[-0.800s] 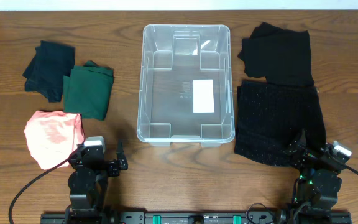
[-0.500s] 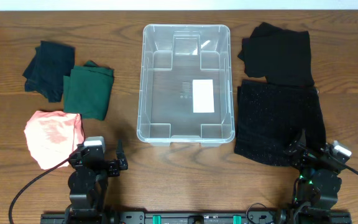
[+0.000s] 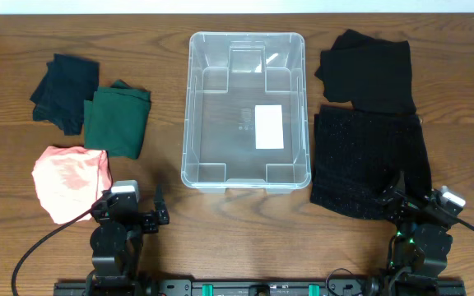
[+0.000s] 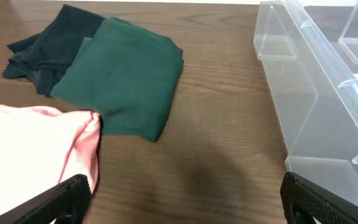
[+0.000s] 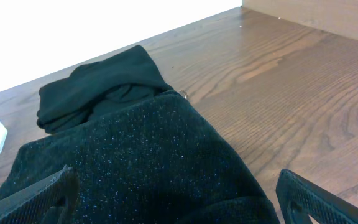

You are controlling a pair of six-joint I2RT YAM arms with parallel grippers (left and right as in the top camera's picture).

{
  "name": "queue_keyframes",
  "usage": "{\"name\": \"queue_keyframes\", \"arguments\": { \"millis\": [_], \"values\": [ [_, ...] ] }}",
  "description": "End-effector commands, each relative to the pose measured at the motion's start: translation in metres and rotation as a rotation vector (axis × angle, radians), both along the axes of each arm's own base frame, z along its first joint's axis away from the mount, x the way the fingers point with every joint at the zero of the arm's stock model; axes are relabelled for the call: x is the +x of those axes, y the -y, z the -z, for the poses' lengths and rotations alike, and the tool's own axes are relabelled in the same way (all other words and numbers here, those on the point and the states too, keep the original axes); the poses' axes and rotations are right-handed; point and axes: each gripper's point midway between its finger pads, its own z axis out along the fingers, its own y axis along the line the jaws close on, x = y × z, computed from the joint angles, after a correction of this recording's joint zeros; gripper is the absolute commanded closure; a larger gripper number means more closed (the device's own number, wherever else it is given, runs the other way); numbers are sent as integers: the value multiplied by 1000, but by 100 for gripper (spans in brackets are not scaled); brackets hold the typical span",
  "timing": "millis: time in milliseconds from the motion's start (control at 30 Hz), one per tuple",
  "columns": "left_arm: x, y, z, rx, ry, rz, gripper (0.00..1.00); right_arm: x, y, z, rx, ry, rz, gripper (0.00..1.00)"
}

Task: Pack container

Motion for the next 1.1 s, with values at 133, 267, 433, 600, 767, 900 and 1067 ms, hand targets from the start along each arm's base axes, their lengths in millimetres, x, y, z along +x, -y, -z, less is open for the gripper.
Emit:
{"name": "queue_keyframes", "arguments": {
  "millis": [133,267,433,600,767,900,1067],
  "values": [
    [0,-1,8,-4,-14,-6,2,3,-9,1,40,15,-44,1],
    [0,-1,8,-4,-14,-6,2,7,-17,-1,56,32,-93,1],
    [0,-1,8,-4,-14,-6,2,16,-39,-18,76,103,-224,1],
    [0,-1,8,-4,-14,-5,2,20,-56,-62,59,246,-331,1],
    [0,-1,8,-4,-14,-6,2,17,-47,-111,6,262,-281,1],
    [0,-1,8,-4,-14,-6,2,30,-44,-155,-61,220,-289,1],
    [0,-1,8,-4,-14,-6,2,66,-25,-154,-18,-43,-246,1]
  ]
}}
